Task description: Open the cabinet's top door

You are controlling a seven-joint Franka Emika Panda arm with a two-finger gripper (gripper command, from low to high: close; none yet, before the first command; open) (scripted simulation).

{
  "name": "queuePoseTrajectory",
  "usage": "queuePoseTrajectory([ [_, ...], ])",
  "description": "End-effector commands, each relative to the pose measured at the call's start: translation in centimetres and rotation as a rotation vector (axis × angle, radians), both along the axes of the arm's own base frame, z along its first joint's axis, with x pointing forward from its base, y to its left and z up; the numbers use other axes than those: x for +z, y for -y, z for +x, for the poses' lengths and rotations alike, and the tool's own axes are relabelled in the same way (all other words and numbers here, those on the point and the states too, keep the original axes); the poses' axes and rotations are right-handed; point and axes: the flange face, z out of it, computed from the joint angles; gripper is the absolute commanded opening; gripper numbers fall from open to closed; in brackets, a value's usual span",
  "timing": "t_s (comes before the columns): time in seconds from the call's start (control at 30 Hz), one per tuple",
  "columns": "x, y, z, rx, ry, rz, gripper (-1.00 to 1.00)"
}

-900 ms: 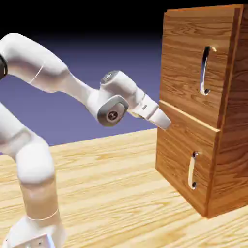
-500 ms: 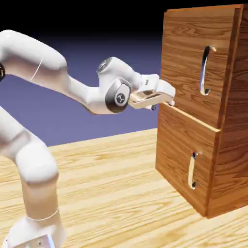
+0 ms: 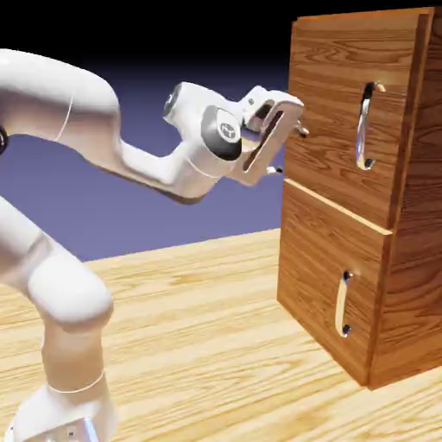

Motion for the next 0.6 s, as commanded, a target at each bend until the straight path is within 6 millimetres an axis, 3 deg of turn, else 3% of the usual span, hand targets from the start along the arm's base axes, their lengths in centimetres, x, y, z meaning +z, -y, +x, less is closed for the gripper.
queuePoseTrajectory([
  [0.0,0.2,0.1,0.0,0.019,0.015,-0.043,0.00],
  [0.57,2.4,4.0,0.1,0.247,0.247,-0.805,0.00],
])
